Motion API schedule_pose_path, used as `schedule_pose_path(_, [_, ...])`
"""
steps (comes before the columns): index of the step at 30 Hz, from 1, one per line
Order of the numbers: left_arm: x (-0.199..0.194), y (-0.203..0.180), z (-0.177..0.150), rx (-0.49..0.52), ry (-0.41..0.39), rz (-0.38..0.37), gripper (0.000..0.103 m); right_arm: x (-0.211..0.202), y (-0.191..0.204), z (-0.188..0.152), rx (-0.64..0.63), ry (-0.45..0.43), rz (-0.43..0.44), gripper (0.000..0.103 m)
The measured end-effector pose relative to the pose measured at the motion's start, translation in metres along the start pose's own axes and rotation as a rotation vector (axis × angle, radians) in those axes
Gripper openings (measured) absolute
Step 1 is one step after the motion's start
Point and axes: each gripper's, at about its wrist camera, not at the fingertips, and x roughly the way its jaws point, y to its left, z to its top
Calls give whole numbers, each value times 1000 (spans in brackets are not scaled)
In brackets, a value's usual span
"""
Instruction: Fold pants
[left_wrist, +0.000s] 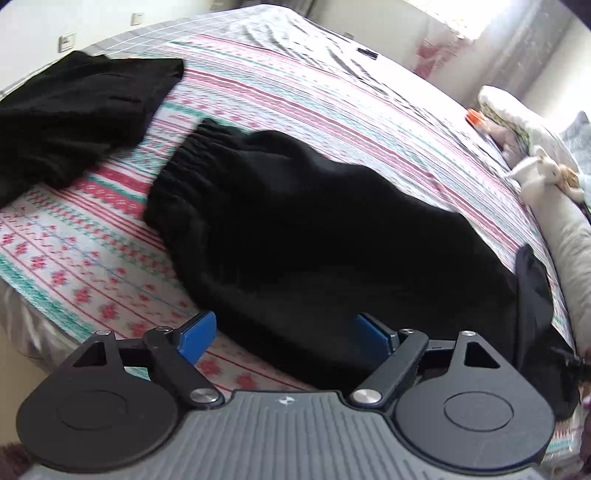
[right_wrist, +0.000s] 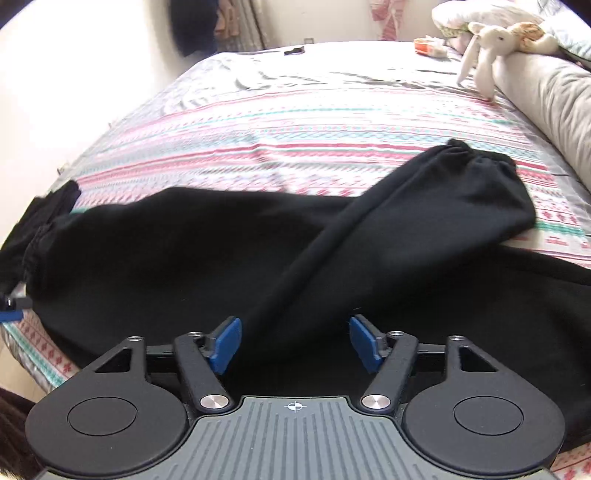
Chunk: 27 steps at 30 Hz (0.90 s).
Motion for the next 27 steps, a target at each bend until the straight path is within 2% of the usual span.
schedule_pose_path(4, [9,-53,-4,62,12,-84,103,-4,-29,9,1,-37,-44,77])
schedule_pose_path(7, [24,-97,-2,120,15,-148,103,2,-54,10,3,-19,-98,78])
schedule_pose_path(11, [53,-152,1,164,42,-291,103,3,-81,8,-2,-6,-181,80])
schedule_pose_path(13, [69,-178,0,194,46,-306,103,2,-94,8,8,-21,-200,85])
schedule_pose_path(20, [123,-250,4,320,61,-329,103,6,-116,13,39,-16,-258,89])
schedule_pose_path(27, [166,-295,13,327,83,-419,103,7,-130,29,41,-42,-319,92])
